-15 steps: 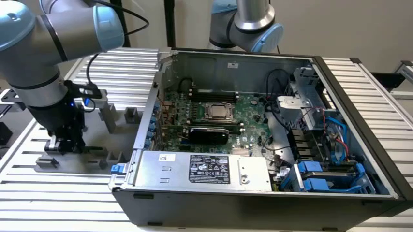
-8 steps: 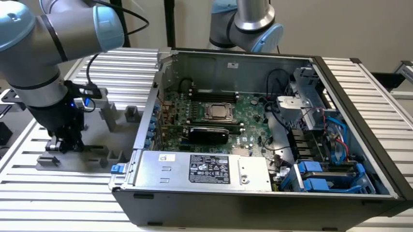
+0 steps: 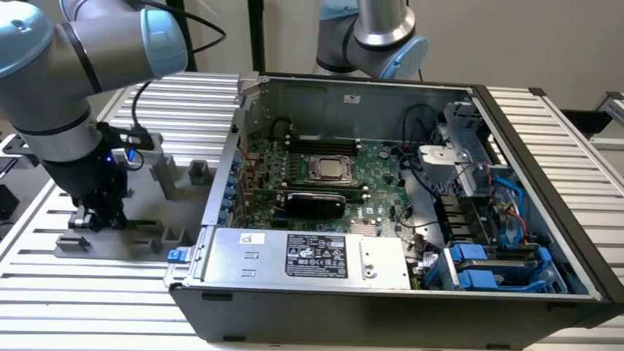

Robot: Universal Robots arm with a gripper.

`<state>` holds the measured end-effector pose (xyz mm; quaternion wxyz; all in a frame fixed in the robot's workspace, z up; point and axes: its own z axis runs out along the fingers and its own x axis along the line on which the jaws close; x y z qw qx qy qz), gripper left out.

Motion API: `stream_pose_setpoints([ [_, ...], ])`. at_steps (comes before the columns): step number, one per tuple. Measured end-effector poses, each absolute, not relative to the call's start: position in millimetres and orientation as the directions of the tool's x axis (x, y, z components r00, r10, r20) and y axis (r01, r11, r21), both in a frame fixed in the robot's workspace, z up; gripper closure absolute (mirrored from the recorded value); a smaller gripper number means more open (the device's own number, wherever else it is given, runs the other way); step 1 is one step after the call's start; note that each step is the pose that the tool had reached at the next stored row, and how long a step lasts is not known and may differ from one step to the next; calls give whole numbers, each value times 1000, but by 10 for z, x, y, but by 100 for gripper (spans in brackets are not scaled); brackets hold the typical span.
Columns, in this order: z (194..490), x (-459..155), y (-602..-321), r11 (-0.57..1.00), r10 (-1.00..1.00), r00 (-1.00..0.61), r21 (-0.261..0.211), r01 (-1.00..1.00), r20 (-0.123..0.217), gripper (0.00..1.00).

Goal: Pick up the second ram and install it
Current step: 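Pick up the second ram and move it above second insertion slot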

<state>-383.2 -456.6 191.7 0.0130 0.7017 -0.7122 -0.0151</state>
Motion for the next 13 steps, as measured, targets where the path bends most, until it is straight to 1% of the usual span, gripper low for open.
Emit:
stream_pose_setpoints([
  [13, 1935, -3834, -4566, 24, -1000, -24, 40, -999, -3, 100],
])
